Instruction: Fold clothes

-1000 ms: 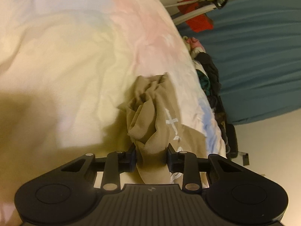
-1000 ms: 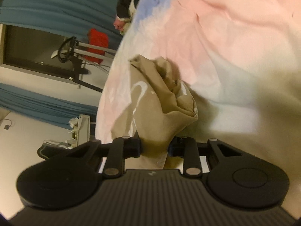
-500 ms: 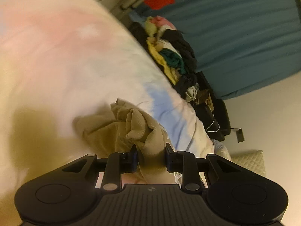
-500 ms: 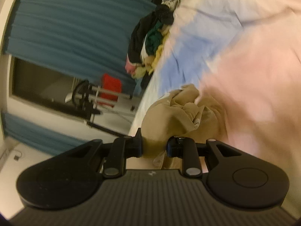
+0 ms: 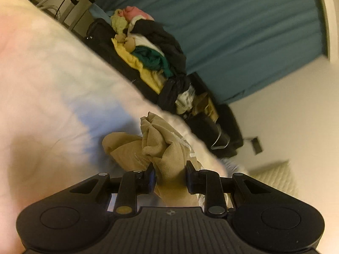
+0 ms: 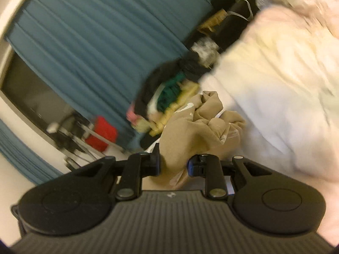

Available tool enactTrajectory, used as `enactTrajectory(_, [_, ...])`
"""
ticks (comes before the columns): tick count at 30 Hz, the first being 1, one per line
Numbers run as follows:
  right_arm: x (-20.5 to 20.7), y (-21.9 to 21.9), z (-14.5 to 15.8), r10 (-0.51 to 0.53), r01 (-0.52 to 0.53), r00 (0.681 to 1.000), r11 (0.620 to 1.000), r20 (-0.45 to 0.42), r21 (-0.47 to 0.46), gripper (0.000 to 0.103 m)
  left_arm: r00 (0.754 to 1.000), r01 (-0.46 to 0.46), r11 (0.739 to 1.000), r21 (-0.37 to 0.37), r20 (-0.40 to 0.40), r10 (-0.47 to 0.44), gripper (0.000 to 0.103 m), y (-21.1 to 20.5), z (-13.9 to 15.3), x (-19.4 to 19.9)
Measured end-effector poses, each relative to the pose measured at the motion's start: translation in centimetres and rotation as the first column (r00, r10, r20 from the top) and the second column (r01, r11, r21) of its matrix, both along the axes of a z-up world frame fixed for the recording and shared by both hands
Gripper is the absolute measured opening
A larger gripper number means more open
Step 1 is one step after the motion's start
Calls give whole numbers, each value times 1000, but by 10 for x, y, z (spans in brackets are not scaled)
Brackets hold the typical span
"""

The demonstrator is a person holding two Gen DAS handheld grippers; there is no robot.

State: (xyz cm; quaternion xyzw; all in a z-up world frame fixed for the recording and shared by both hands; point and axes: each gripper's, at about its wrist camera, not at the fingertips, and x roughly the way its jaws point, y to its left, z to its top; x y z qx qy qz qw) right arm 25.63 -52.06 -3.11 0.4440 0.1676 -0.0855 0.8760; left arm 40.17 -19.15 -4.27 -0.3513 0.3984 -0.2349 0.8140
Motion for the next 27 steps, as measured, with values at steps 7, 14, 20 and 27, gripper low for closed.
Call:
enactTrajectory(7, [-56,19,-109,20,-1,992,988,-124,152,27,997,74,985,155,-8,-74,30,20,-87,-54])
enactTrajectory(14, [-91,35,-89,2,34,976,986,-216,163,31,977,143,925,351,99,-189,32,31,-56,-82])
enactTrajectory(20, [-140,63,-14,16,-18,981,1000,-193,-7,31,934,135,896,423,247,-257,43,66,20,-139])
enactTrajectory(27, [-195,100,73,34,-62,993,968,-116,-245,31,886,66,891,449,385,-259,83,105,96,-222])
